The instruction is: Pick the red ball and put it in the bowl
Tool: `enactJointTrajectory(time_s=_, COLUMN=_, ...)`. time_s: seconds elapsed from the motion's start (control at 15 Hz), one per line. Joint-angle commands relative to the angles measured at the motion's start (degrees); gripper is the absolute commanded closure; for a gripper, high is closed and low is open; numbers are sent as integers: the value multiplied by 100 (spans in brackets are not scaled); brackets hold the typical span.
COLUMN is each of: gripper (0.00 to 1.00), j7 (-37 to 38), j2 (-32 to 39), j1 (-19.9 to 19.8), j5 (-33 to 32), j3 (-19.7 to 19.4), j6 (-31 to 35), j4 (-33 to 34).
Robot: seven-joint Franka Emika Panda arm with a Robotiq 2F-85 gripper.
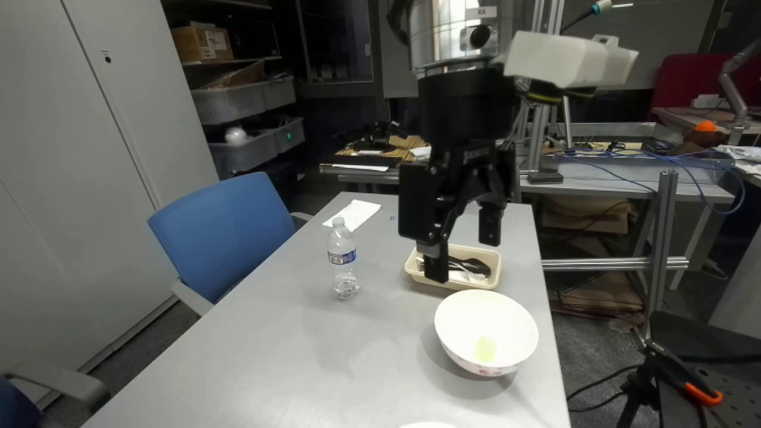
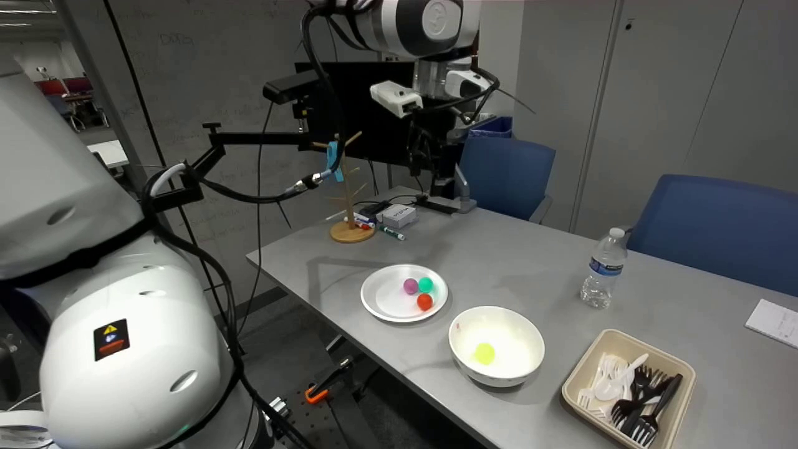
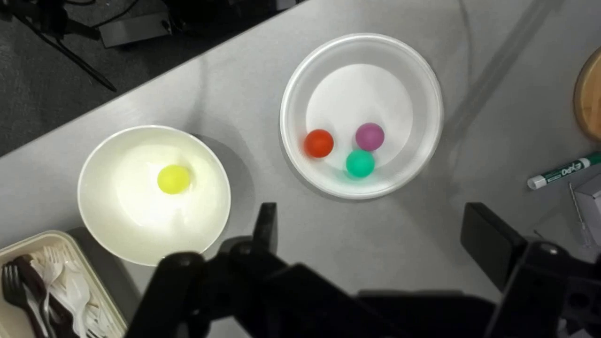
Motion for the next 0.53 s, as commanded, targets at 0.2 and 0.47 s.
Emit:
enactJointTrajectory(time_s=0.2, gripper=0, j7=-72, j2=428, j1=200, j5=-280, j3=90, j6=1353, j4=-373)
enactJointTrajectory(time_s=0.47, gripper=0, j7=-151, j2=766, j1=297, j5=-258, j3=68, j6=1852, j4=-485)
